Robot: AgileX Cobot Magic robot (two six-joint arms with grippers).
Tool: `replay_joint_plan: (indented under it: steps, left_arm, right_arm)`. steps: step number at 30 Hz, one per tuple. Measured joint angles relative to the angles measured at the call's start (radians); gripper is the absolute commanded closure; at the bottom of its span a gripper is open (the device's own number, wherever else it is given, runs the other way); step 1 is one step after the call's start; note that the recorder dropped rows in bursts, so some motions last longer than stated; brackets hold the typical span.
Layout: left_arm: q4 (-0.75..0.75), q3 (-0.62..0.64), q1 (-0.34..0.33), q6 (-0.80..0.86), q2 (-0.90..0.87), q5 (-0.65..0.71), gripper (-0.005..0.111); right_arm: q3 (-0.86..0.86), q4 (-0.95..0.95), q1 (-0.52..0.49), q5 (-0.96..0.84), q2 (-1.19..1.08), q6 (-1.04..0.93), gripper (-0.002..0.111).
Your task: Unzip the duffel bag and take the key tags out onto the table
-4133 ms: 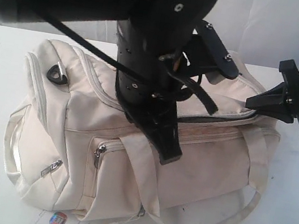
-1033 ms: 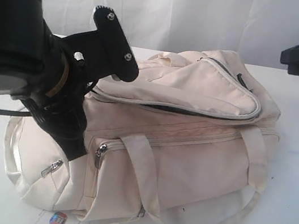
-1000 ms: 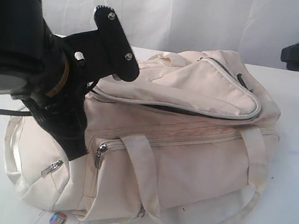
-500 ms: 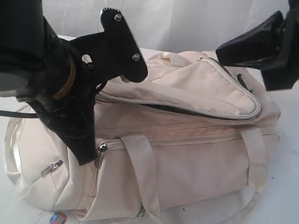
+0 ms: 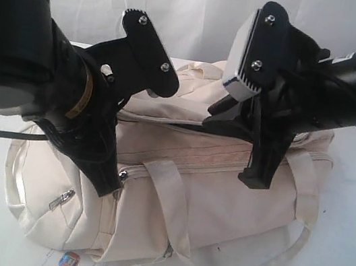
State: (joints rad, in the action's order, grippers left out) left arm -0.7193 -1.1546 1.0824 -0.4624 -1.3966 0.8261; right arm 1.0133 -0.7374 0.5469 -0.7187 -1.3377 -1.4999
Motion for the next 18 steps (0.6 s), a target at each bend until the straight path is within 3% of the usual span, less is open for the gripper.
replay_joint_plan:
  steps: [3, 5, 18]
  left_arm:
    - [0.000, 0.000, 0.000, 0.000, 0.000, 0.000, 0.107]
    - [0.000, 0.000, 0.000, 0.000, 0.000, 0.000, 0.107]
    - [0.000, 0.000, 0.000, 0.010, 0.000, -0.006, 0.107]
  right_arm:
    - [0.000, -0.002, 0.002, 0.032, -0.025, -0.013, 0.054]
    - [0.000, -0.002, 0.002, 0.044, -0.045, -0.021, 0.049]
    - [0.000, -0.178, 0.020, 0.096, -0.155, -0.268, 0.047]
